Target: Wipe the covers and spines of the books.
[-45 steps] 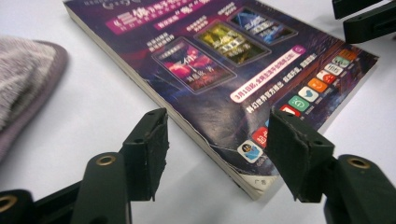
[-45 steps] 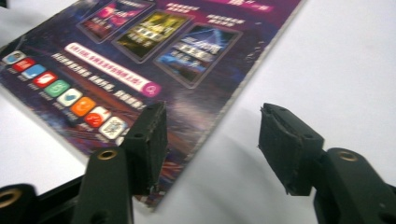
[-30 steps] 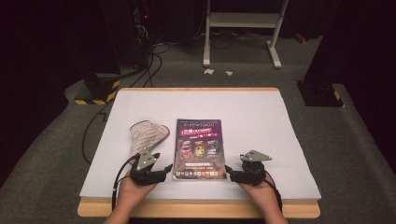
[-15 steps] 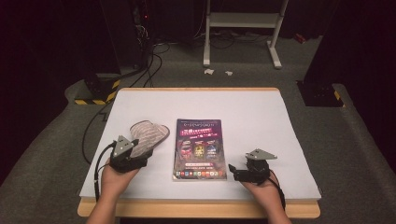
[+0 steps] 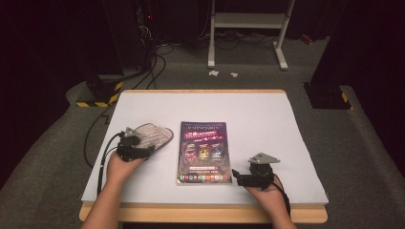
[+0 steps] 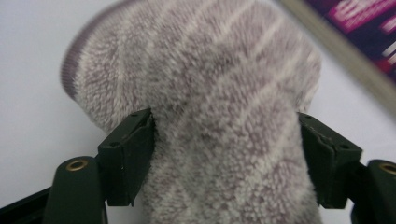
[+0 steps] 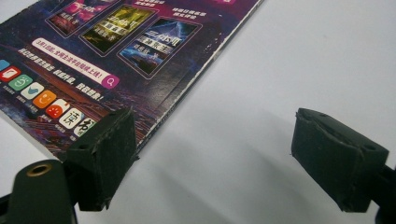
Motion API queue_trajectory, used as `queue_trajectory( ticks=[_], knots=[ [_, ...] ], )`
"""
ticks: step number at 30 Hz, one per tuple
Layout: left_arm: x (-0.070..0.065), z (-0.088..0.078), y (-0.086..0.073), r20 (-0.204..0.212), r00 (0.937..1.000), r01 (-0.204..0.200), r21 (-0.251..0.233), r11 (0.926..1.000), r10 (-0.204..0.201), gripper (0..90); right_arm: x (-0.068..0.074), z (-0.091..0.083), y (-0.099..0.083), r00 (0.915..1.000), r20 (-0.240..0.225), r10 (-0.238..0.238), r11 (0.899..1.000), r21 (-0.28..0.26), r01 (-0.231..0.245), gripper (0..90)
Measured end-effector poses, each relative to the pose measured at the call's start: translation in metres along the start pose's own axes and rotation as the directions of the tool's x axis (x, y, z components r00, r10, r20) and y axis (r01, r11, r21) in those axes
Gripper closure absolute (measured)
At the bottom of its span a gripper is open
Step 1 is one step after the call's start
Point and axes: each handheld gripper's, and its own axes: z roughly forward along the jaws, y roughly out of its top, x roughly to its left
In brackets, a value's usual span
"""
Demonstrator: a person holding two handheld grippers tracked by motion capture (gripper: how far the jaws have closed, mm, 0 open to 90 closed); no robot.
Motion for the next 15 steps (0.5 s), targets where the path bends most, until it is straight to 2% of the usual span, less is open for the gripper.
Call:
queue_trajectory(
  ticks=[1,2,3,5,6,10,12,15],
  knots=[
    [0.0,0.0,0.0,0.0,1.0,0.0,0.0,1.0,0.0,31.8,0.0,0.0,0.0,1.0,0.0,0.0,1.0,0.0,0.0,14.1],
    [-0.001,0.0,-0.002,-0.019,0.9997,-0.013,-0.011,0.9999,0.013,35.5,0.0,0.0,0.0,1.0,0.001,-0.001,1.0,0.002,0.001,14.1],
    [-0.002,0.0,-0.003,-0.033,0.9991,-0.026,-0.011,0.9996,0.026,35.5,0.0,0.0,0.0,1.0,0.001,-0.001,1.0,0.002,0.001,14.1],
    [-0.003,0.0,-0.004,-0.04,0.9984,-0.04,-0.014,0.9991,0.04,44.4,0.0,0.0,-0.001,1.0,0.002,-0.003,1.0,0.003,0.003,14.2],
    [-0.004,-0.001,-0.006,-0.049,0.9971,-0.06,-0.02,0.998,0.059,47.5,0.001,0.001,-0.001,1.0,0.004,-0.002,1.0,0.008,0.002,14.4],
    [-0.006,-0.002,-0.008,-0.049,0.9971,-0.059,-0.036,0.9976,0.057,60.6,0.002,0.002,-0.001,1.0,0.007,-0.007,1.0,0.009,0.007,14.7],
    [-0.01,-0.003,-0.011,-0.063,0.9952,-0.079,-0.057,0.9952,0.075,64.2,0.001,0.001,-0.001,1.0,0.006,-0.006,1.0,0.005,0.006,14.9],
    [-0.011,-0.004,-0.013,-0.069,0.9946,-0.082,-0.07,0.9942,0.078,66.2,0.001,0.001,-0.001,1.0,0.006,-0.004,1.0,0.002,0.004,15.0]
  ],
)
